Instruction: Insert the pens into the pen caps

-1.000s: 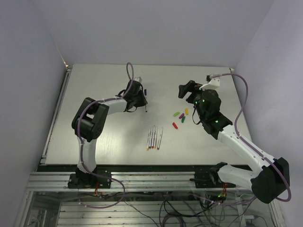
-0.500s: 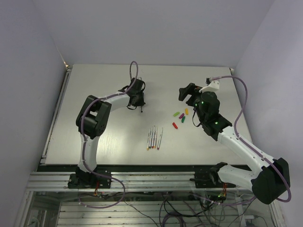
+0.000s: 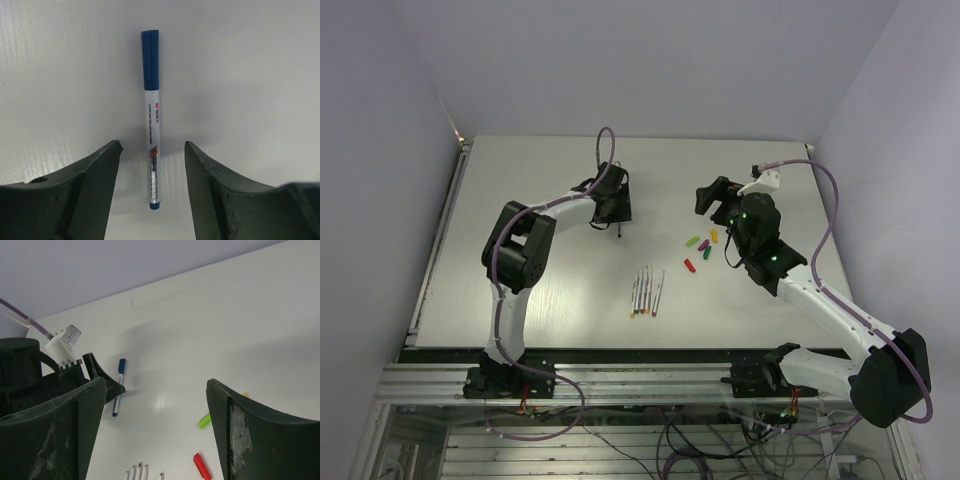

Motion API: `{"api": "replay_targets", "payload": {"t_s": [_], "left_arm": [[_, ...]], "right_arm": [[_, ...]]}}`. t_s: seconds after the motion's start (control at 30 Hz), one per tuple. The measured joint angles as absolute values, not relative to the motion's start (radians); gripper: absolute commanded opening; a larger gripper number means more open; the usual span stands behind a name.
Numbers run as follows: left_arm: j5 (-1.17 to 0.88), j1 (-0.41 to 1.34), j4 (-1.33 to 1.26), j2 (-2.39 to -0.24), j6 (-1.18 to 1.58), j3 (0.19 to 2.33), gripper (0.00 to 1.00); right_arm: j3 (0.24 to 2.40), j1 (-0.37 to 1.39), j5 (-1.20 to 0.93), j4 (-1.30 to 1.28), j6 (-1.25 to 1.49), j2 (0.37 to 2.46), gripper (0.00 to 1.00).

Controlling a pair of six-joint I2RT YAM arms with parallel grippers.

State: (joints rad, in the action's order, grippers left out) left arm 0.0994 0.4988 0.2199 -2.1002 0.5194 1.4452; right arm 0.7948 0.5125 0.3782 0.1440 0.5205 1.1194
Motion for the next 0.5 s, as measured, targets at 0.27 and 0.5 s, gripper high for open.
{"api": "replay_targets", "payload": {"t_s": [0.27,0.5], "left_arm": [[0.137,0.498,0.285,-2.041,0.512,1.424,0.73],[0.199,0.567,0.309,-1.841,0.501,1.261,0.69]], "right_arm": [[0.794,0.513,0.392,0.144,0.522,1.118,0.76],[0.773,0.513,0.448,0.118,0.542,1.113,0.74]]}}
